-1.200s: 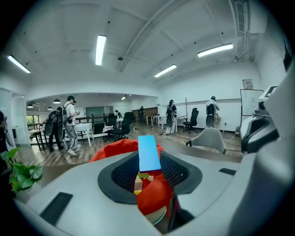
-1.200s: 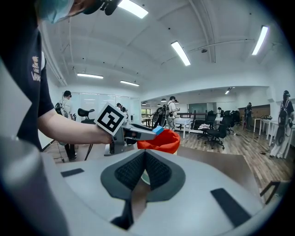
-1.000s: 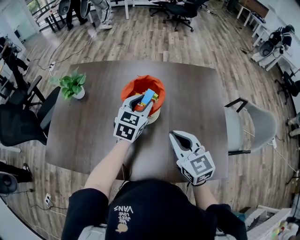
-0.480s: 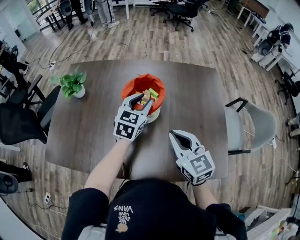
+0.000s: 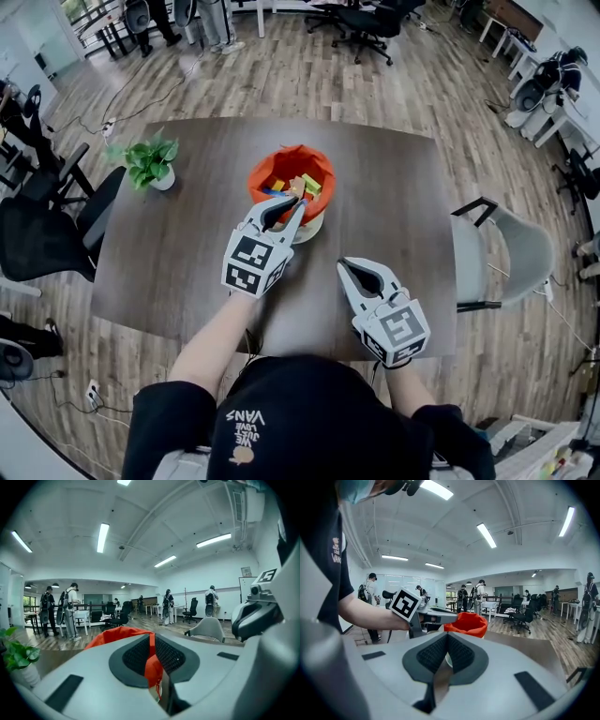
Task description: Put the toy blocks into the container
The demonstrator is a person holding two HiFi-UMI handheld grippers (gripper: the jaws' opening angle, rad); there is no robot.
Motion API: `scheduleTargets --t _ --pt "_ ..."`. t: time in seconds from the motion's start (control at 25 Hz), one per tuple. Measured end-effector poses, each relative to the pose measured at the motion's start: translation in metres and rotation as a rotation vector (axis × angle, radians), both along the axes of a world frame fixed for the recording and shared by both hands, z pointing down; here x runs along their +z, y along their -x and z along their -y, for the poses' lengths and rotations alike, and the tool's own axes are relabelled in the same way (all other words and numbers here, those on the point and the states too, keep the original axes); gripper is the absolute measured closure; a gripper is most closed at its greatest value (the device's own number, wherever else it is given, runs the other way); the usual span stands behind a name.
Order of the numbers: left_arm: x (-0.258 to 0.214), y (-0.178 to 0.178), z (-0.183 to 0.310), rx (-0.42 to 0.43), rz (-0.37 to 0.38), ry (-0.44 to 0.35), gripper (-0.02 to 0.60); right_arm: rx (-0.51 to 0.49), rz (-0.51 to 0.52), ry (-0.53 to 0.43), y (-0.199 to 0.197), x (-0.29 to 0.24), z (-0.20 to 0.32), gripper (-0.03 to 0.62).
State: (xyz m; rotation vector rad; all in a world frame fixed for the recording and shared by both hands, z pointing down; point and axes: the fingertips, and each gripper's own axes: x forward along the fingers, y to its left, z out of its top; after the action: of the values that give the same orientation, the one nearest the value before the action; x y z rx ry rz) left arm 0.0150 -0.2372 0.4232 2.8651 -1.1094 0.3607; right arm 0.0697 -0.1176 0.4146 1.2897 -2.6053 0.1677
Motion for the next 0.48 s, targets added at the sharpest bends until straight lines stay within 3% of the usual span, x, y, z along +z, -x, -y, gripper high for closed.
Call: scheduleTargets --t 0.48 --pt "-0.017 0.014 -0.051 0.009 -0.046 -0.041 0.565 -0.046 0.006 -0.008 0.015 -0.002 -0.007 0.576"
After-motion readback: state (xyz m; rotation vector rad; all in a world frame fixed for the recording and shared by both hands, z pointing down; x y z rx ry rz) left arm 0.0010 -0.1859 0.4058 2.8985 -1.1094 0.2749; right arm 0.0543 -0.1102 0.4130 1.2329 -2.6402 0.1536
